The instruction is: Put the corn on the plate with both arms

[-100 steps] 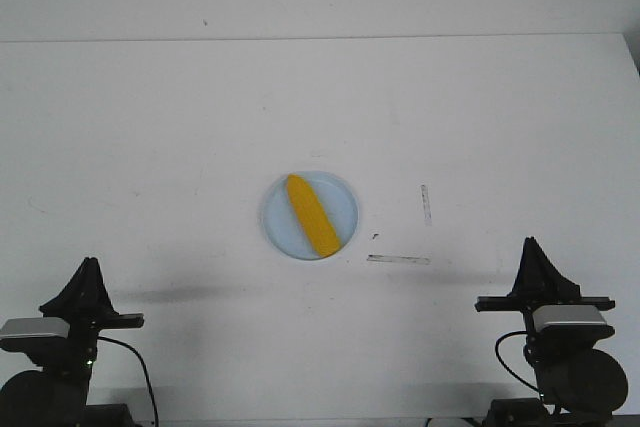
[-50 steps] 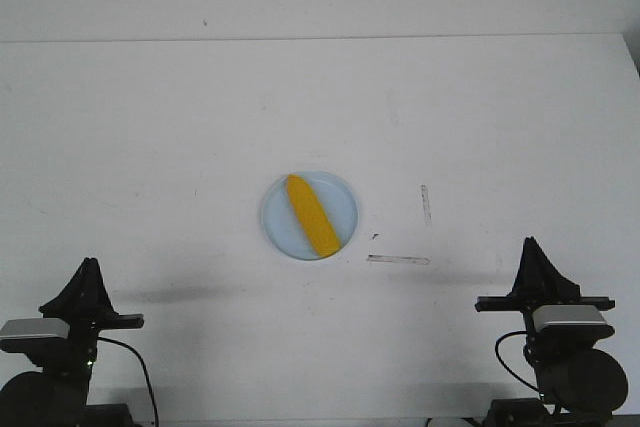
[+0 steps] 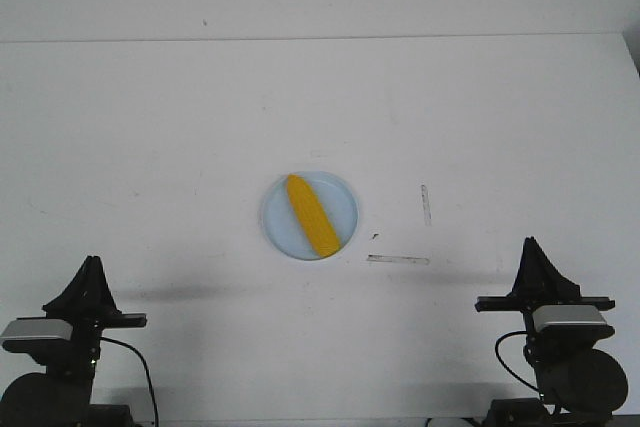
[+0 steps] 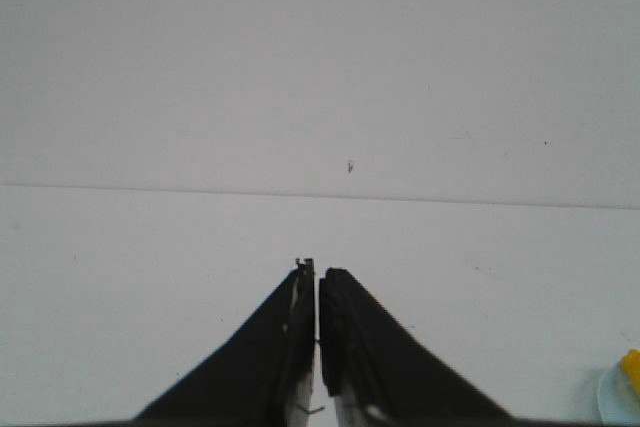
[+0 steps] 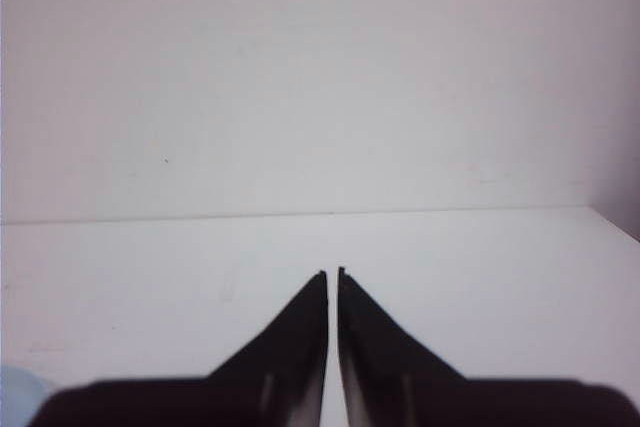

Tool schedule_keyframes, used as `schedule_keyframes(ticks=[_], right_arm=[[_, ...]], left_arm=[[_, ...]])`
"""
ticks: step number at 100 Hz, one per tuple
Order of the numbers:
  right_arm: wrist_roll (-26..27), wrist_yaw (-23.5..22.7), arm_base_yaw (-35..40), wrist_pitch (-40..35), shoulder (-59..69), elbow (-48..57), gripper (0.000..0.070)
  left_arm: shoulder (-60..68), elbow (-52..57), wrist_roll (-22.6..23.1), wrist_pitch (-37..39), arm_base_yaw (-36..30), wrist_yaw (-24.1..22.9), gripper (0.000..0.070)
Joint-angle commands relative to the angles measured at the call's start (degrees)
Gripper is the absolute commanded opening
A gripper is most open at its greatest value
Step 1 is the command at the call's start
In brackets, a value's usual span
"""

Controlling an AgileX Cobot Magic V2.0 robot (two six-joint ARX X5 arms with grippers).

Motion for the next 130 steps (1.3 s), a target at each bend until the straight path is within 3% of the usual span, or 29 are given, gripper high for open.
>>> schedule_keyframes(ticks=[1, 20, 73, 130], right_arm=[[0.5, 0.0, 0.0, 0.8, 0.0, 0.1, 0.0016], [0.5, 0.0, 0.0, 1.0, 0.0, 0.1, 0.0016], [0.5, 0.0, 0.0, 1.0, 0.0, 0.1, 0.0016], [0.5, 0.0, 0.0, 1.0, 0.0, 0.1, 0.0016]], left_arm=[[-0.1, -0.6, -0.1, 0.7, 0.2, -0.1, 0.0001], [-0.1, -4.7, -0.1, 2.2, 0.9, -0.1, 0.0001], [-0.1, -20.1, -0.1, 19.8, 1.9, 0.2, 0.0001], [-0.1, -20.1, 1.9, 17.1, 1.9, 2.4, 0.0001]])
